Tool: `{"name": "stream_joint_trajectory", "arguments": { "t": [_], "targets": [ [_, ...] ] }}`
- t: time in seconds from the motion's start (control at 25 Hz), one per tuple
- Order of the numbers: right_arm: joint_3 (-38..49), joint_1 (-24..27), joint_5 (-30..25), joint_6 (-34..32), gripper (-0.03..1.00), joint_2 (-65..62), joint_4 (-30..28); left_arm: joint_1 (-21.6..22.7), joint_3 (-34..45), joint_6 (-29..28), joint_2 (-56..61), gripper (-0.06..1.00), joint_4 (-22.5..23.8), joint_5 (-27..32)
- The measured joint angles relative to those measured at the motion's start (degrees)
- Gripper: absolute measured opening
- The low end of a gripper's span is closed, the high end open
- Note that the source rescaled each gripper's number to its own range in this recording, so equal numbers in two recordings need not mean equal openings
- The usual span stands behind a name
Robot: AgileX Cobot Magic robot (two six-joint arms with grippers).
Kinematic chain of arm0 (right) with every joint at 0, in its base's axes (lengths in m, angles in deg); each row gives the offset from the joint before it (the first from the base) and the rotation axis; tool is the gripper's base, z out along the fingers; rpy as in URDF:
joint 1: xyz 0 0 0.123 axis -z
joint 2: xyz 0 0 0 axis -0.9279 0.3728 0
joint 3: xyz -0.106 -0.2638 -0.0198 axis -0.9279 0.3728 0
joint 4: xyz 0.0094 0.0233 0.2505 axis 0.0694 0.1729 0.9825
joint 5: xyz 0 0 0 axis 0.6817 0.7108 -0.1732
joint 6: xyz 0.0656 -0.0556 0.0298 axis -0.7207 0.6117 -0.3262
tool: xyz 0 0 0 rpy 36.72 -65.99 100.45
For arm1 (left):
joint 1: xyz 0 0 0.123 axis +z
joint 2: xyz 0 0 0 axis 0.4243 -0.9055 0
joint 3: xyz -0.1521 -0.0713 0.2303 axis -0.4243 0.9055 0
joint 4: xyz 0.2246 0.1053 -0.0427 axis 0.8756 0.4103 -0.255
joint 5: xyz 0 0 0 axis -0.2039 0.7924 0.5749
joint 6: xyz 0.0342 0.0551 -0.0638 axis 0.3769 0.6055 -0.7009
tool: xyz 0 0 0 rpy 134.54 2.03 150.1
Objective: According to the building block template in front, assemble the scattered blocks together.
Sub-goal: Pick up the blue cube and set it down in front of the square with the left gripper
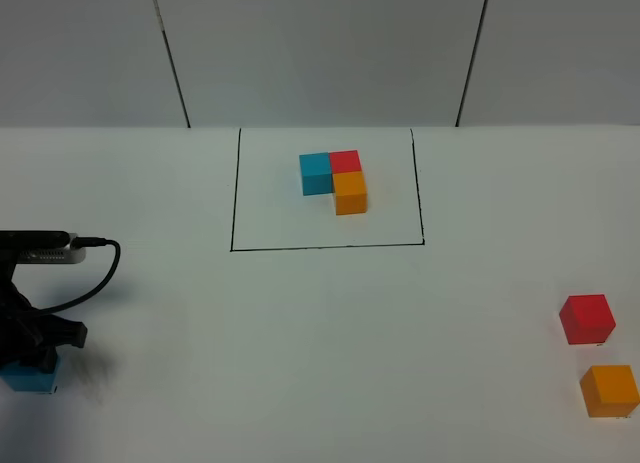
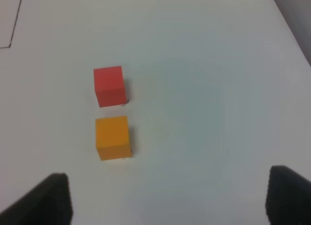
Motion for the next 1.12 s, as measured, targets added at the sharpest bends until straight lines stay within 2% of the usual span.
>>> {"name": "stream_joint_trajectory", "arguments": {
  "t": [0.24, 0.64, 0.8, 0.92, 1.0, 1.12],
  "targets": [
    [0.0, 0.0, 0.0, 0.0, 0.65, 0.0, 0.0, 0.0, 0.0, 0.0, 0.0, 0.0, 4.36, -0.44],
    [0.0, 0.0, 0.0, 0.0, 0.65, 0.0, 0.0, 0.0, 0.0, 0.0, 0.19, 0.0, 5.05, -2.56],
    [0.0, 0.0, 0.0, 0.0, 0.65, 0.0, 0.0, 0.0, -0.06, 3.14, 2.31, 0.0, 5.05, -2.44],
    [0.0, 0.0, 0.0, 0.0, 0.65, 0.0, 0.0, 0.0, -1.53, 5.92, 4.09, 0.0, 4.82, 0.5],
    [0.0, 0.0, 0.0, 0.0, 0.65, 0.0, 0.0, 0.0, -3.76, 8.38, 4.8, 0.0, 3.74, 4.7],
    [0.0, 0.0, 0.0, 0.0, 0.65, 0.0, 0.0, 0.0, -8.5, 14.23, 5.01, 0.0, -0.97, 12.32]
  ]
}}
